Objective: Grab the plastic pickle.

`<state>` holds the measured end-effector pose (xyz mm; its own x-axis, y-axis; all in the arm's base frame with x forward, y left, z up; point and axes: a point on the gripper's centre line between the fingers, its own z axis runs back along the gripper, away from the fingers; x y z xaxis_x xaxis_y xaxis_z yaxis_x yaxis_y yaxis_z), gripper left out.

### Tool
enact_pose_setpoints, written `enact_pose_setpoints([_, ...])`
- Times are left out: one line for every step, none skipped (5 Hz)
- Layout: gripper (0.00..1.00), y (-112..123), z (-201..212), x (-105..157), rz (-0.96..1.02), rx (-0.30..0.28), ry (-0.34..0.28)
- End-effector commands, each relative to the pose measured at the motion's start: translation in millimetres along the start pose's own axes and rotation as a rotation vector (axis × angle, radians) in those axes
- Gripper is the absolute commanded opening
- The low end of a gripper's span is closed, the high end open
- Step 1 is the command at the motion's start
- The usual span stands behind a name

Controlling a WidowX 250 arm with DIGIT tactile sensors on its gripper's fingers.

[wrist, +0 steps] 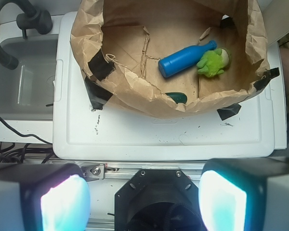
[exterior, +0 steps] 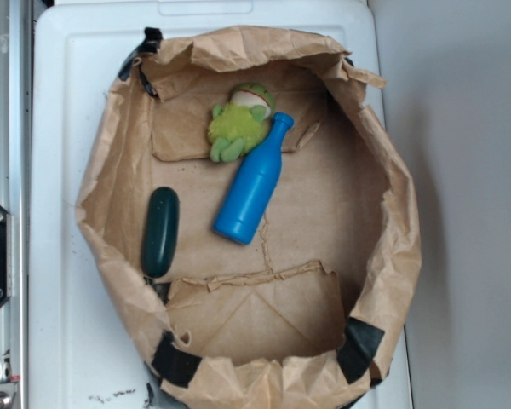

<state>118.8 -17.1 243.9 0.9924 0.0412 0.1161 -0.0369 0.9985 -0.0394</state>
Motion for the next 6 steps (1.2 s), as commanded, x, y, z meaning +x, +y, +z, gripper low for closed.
enact_pose_setpoints([1.00,0.0,0.0,0.0,0.000,0.000,0.000])
enact_pose_setpoints([1.00,12.7,-13.7,27.4,0.101,0.029,-0.109])
enact_pose_setpoints([1.00,12.7,-13.7,27.4,0.101,0.029,-0.109])
enact_pose_setpoints([1.00,12.7,-13.7,27.4,0.101,0.029,-0.109])
enact_pose_setpoints([1.00,12.7,-13.7,27.4,0.101,0.029,-0.109])
enact_pose_setpoints([1.00,12.2,-20.7,54.3,0.213,0.024,-0.105])
